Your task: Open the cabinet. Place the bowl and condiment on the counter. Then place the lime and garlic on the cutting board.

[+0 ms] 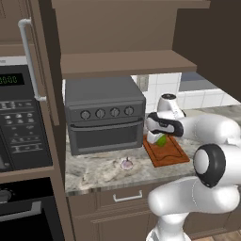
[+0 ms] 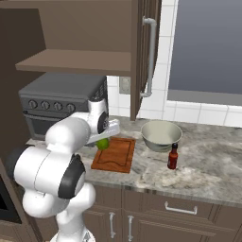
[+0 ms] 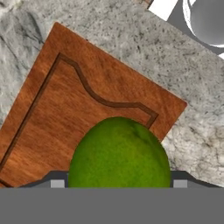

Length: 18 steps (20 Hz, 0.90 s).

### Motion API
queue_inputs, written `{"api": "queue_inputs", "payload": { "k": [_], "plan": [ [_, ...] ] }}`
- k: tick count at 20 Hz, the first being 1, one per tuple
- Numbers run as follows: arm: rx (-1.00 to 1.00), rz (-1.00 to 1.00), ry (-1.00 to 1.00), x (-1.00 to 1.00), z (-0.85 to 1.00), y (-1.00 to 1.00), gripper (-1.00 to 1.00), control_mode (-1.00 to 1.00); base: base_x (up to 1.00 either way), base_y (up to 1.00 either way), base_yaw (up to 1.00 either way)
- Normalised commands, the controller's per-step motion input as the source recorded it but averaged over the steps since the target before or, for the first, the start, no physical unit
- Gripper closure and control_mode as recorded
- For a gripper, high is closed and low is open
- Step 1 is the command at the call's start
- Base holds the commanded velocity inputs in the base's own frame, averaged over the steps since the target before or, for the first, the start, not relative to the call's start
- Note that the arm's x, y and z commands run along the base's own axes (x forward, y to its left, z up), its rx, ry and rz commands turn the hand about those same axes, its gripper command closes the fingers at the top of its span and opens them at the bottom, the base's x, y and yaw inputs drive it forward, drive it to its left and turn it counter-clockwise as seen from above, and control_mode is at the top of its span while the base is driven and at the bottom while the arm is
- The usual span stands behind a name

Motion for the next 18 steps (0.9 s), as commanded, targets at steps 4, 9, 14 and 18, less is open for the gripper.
{"api": "queue_inputs", "payload": {
  "k": [4,9,14,18],
  "plan": [
    [0.0,0.01,0.04,0.18,-0.02,-0.03,1.0,-1.0,0.0,0.0,0.0],
    [0.0,0.04,0.04,0.28,0.0,-0.02,1.0,-1.0,0.0,0.0,0.0],
    [0.0,0.12,0.04,0.17,-0.01,-0.33,1.0,-1.0,0.0,0.0,0.0],
    [0.0,0.06,0.03,0.05,-0.02,-0.26,1.0,-1.0,0.0,0.0,0.0]
  ]
}}
